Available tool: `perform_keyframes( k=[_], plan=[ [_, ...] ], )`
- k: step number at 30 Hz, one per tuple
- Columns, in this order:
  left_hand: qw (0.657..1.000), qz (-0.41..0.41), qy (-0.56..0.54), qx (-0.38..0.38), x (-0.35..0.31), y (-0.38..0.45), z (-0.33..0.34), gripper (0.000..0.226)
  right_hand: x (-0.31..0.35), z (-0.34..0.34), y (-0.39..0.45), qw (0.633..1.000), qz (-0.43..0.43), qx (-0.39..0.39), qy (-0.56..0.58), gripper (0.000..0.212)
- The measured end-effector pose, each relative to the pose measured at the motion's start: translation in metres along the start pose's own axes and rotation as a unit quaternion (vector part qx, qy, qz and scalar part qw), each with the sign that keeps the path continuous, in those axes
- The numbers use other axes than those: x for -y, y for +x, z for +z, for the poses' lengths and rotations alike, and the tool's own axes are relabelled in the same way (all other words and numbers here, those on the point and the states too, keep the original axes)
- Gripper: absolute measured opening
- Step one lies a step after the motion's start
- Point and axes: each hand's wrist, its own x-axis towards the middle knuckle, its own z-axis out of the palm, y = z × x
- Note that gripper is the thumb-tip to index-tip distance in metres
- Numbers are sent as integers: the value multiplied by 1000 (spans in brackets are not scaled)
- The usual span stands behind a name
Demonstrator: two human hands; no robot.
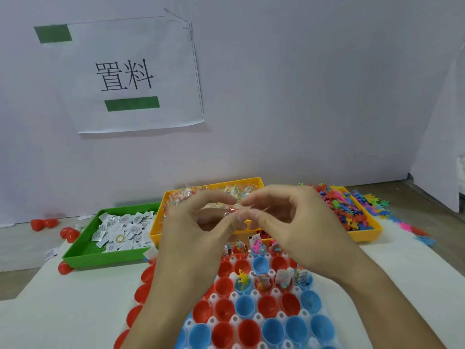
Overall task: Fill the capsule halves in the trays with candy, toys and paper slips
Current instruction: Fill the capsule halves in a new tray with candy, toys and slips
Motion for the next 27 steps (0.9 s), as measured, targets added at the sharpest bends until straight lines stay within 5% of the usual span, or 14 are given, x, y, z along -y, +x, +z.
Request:
perform_keyframes(
  k=[7, 21, 27],
  plan=[
    [998, -21, 24, 45, -1, 0, -8, 20, 3, 7, 0, 999, -15, -34, -24, 14],
    [997, 2, 78, -18, -8, 0, -15, 11, 9, 15, -1, 998, -39, -18, 41, 21],
    [992, -2, 119, 32, -7, 1, -17, 5, 7, 16, -1, 998, -29, -37, 36, 18]
  ],
)
